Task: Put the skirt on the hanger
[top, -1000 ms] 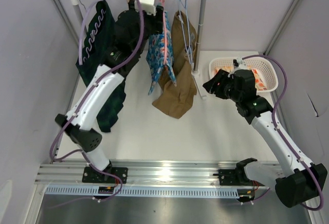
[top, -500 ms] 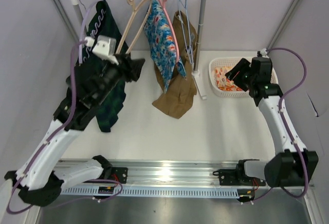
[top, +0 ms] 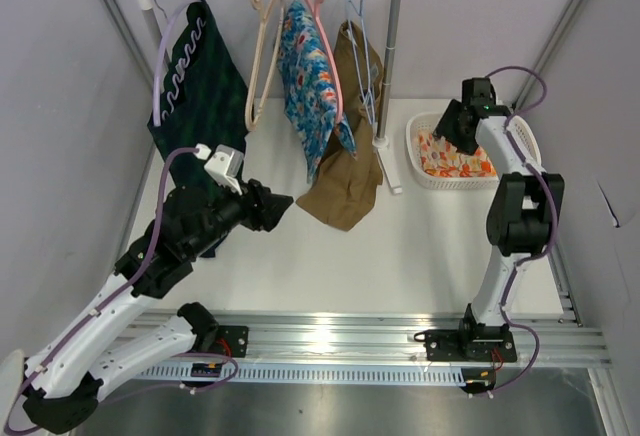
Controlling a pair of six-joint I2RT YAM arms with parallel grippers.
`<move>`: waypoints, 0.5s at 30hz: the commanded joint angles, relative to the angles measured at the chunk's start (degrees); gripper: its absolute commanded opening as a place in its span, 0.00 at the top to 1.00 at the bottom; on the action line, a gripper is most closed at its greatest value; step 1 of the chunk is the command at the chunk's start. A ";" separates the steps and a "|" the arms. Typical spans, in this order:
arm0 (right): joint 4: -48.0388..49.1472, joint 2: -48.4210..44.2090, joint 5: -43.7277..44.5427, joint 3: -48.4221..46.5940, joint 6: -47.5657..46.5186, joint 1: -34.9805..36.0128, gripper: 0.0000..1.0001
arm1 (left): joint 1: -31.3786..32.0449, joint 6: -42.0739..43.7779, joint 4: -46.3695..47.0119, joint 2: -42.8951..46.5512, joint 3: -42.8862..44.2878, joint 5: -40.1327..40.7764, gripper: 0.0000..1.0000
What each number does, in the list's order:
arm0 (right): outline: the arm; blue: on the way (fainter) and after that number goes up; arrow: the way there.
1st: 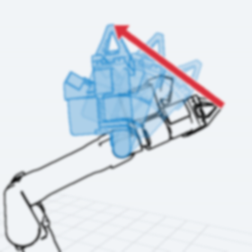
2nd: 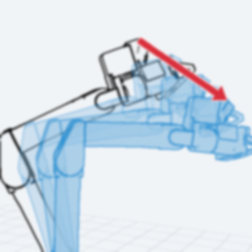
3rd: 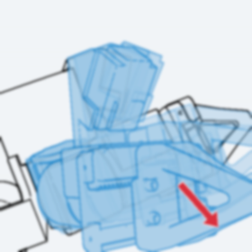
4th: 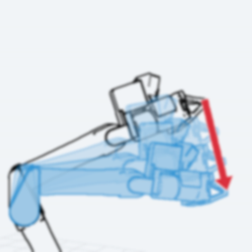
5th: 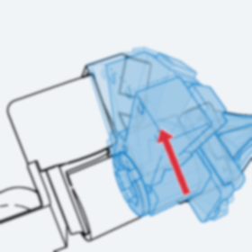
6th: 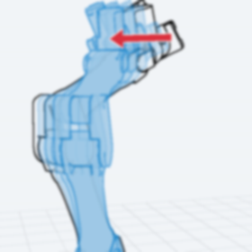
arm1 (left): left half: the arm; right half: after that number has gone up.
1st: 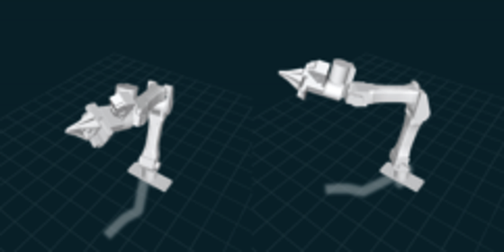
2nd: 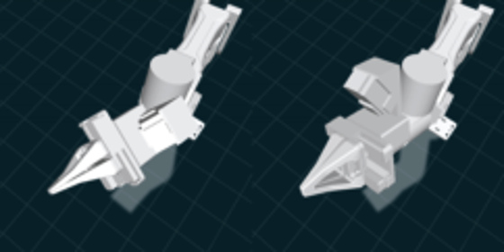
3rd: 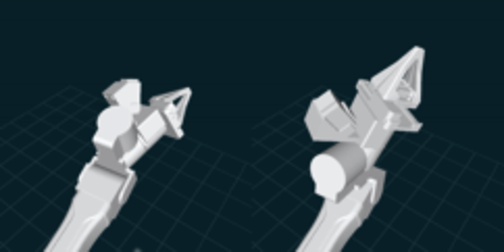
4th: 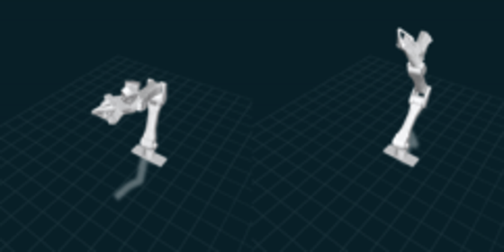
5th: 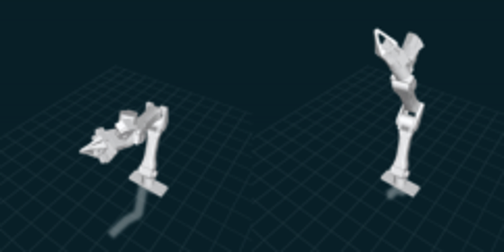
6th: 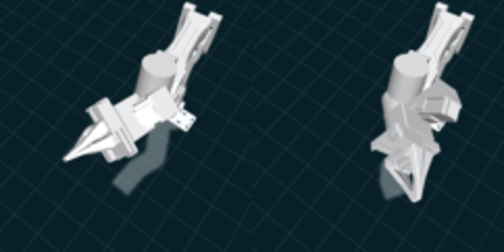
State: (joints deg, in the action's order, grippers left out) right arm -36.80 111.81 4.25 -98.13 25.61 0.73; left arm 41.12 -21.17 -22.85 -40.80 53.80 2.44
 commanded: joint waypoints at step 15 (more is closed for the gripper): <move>-3.37 12.82 7.87 -1.80 -5.30 3.05 0.58 | 0.27 -1.60 1.85 2.30 -3.62 -5.07 0.33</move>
State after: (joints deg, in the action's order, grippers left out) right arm -40.45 124.62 9.50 -98.83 20.93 4.34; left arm 41.15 -22.46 -22.65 -38.94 50.54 -1.43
